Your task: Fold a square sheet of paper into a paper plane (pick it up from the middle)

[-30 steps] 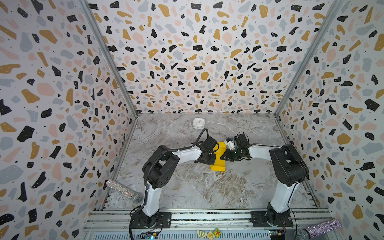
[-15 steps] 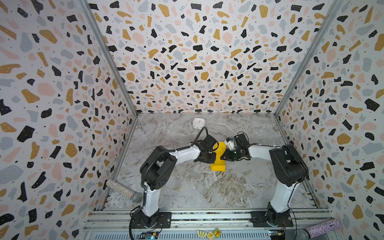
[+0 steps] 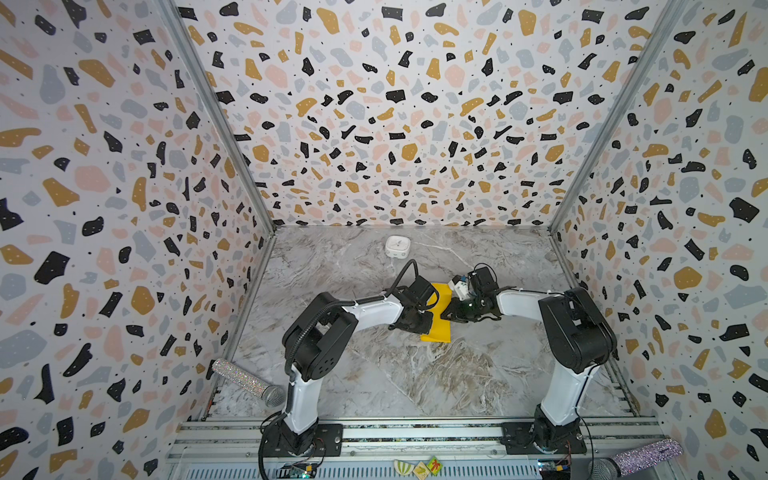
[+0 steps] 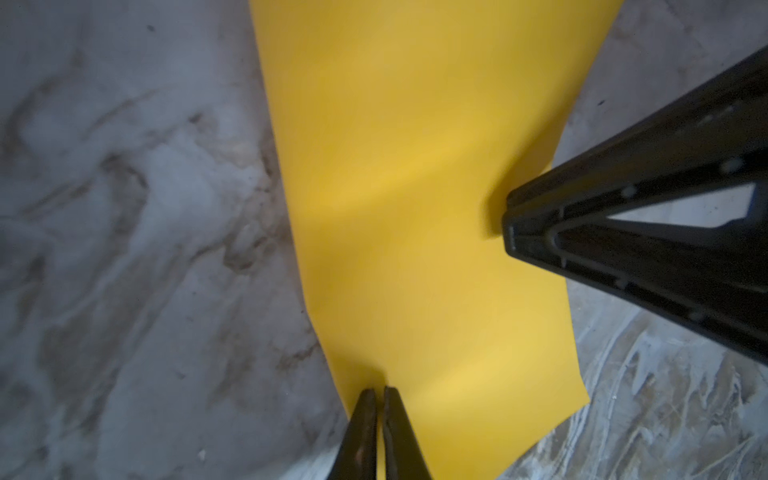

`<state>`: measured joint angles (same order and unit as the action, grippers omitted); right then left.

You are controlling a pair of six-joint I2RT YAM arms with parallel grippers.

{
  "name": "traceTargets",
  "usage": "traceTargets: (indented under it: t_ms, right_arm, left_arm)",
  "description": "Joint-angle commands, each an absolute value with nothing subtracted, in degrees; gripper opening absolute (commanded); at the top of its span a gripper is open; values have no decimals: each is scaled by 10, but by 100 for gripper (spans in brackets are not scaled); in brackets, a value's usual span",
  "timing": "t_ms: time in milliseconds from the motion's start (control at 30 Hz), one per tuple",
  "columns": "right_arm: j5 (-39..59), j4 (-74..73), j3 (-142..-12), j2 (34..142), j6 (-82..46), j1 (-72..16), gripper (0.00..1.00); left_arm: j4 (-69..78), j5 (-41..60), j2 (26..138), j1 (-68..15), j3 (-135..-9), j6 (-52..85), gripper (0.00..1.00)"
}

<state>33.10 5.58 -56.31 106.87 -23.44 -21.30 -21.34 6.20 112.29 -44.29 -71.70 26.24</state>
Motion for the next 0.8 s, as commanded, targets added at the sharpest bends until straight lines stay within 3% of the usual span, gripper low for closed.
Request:
traceTargets:
  t_ms: [0, 333, 767]
  right_arm:
    - [237, 114, -543, 1112, -224, -216, 15]
    - [245, 111, -542, 1114, -223, -217, 15]
    - [243, 109, -541, 1118, -224, -217, 15]
  left_arm:
    - [-283, 17, 1113, -444, -693, 252, 10]
    - [-249, 64, 1078, -449, -718, 265, 10]
    - [-271, 24, 1115, -483, -725, 259, 9]
